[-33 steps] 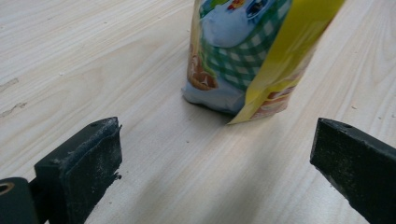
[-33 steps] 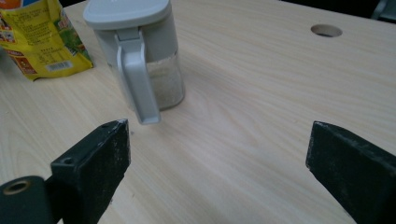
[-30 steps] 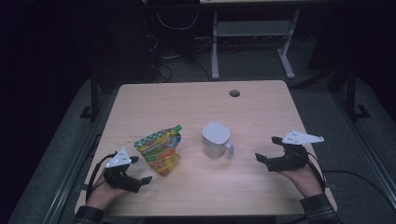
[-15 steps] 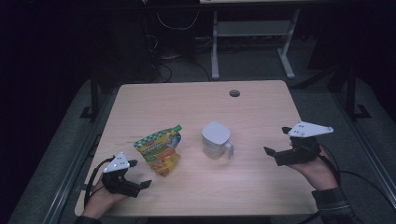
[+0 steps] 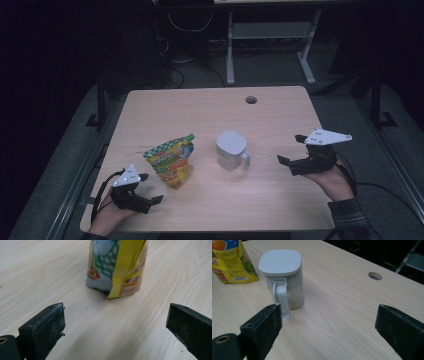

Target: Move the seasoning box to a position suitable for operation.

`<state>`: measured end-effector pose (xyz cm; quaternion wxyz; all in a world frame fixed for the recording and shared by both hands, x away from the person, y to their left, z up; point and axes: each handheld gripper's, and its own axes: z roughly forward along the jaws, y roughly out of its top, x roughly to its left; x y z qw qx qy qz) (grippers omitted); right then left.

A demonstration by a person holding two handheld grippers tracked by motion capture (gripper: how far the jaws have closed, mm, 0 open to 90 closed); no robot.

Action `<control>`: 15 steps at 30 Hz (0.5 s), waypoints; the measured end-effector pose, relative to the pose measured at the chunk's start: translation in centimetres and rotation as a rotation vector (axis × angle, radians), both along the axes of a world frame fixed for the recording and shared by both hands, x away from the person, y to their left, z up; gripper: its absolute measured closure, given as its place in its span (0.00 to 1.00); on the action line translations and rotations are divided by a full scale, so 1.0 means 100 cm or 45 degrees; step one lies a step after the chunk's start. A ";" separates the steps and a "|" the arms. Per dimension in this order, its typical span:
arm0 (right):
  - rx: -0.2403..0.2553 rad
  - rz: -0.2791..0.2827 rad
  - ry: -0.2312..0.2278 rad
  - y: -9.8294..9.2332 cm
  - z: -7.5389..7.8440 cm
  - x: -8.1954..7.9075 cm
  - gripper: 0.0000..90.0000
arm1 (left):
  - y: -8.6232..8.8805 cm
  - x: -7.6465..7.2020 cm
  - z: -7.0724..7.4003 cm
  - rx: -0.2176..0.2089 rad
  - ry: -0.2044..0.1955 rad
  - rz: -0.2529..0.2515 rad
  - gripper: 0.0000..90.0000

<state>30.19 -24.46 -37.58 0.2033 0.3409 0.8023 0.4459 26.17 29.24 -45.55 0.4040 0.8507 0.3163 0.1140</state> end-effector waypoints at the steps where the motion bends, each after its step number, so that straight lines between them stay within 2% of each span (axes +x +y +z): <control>1: 0.005 0.008 0.026 0.005 -0.004 0.003 0.08 | 0.000 0.001 -0.001 -0.003 0.001 0.003 0.02; 4: -0.002 0.028 0.037 0.010 -0.007 0.005 0.08 | -0.001 0.000 -0.001 0.001 0.000 0.003 0.02; 10: 0.017 0.113 0.080 0.032 -0.016 0.014 0.14 | 0.000 0.000 0.001 -0.006 -0.007 0.010 0.02; 15: 0.017 0.139 0.121 0.044 -0.021 0.018 0.16 | -0.001 0.001 -0.001 -0.005 -0.005 0.007 0.02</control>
